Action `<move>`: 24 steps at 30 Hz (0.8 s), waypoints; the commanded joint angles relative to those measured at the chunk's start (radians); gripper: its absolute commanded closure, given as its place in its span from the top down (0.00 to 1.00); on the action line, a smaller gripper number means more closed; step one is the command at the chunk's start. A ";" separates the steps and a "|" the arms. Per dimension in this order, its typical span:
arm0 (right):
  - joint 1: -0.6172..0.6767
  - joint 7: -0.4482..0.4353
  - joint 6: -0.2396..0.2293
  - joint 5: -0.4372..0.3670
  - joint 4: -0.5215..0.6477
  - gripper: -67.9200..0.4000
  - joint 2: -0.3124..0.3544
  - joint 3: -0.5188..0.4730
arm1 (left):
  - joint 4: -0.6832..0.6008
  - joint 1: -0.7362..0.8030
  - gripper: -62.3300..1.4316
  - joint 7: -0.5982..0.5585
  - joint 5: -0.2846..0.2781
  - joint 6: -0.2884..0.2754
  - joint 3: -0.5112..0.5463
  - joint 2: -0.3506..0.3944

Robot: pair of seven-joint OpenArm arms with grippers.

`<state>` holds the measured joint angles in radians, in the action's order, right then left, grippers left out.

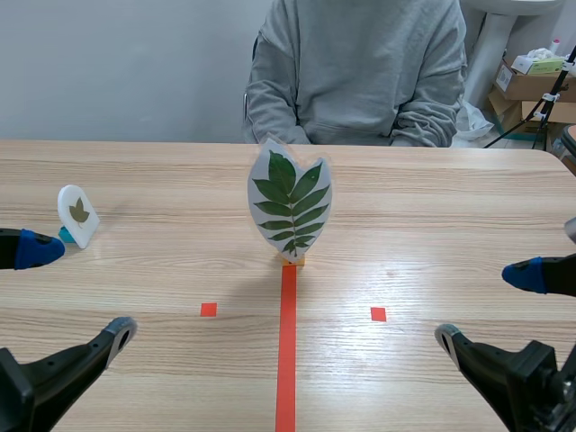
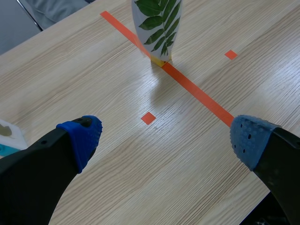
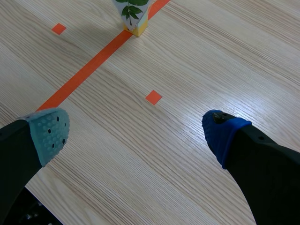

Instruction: Do the leaf sorting experiment

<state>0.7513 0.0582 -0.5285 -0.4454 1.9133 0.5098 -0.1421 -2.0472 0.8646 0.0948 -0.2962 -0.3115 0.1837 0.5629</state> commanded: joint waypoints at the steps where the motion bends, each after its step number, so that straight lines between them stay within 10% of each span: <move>1: -0.003 -0.008 0.004 -0.010 0.016 0.85 0.005 -0.006 | -0.002 0.000 0.94 -0.014 -0.007 0.002 -0.002 0.000; 24: -0.004 -0.020 0.008 -0.010 0.016 0.85 0.005 -0.006 | -0.002 0.000 0.94 -0.014 -0.007 0.002 -0.002 0.000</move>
<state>0.7513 0.0528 -0.5240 -0.4454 1.9133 0.5098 -0.1421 -2.0472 0.8646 0.0948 -0.2962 -0.3115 0.1837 0.5629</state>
